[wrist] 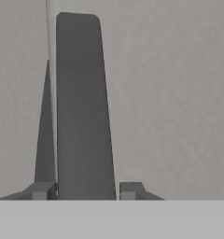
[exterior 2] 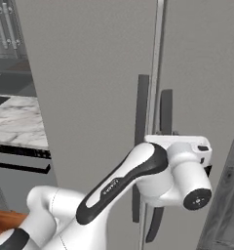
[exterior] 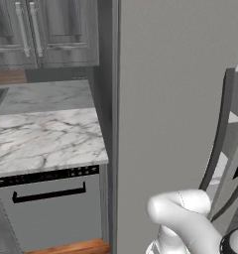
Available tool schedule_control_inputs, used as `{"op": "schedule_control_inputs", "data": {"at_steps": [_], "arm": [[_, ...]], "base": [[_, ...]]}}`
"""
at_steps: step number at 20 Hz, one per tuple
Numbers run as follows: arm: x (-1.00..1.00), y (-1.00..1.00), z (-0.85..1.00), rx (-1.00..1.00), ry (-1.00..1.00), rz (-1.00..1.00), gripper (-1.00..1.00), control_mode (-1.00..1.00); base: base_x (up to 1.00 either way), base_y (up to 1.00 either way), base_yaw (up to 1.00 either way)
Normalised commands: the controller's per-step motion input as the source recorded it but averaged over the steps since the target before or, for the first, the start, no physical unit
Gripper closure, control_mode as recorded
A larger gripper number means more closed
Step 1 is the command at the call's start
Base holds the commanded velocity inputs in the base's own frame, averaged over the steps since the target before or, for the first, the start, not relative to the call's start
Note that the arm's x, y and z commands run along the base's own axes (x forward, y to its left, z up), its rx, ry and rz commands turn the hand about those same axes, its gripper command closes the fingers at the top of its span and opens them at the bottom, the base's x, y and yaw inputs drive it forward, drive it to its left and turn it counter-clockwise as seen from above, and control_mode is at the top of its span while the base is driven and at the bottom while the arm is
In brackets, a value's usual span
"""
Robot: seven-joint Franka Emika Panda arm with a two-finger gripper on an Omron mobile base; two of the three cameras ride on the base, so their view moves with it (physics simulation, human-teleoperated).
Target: Open the freezer door, pick up the ice cube tray from the freezer, and place it on the dining counter.
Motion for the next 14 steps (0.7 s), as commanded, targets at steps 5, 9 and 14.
{"op": "schedule_control_inputs", "data": {"at_steps": [5,9,14], "arm": [[-0.53,-0.41,0.0,0.0,0.0,-0.06,1.0,-1.0],[-0.52,-0.38,0.0,0.0,0.0,-0.05,1.0,-1.0],[-0.52,-0.37,0.0,0.0,0.0,-0.04,1.0,-1.0]], "base": [[0.0,0.0,0.0],[0.0,0.0,0.0],[0.0,0.0,0.0]]}}
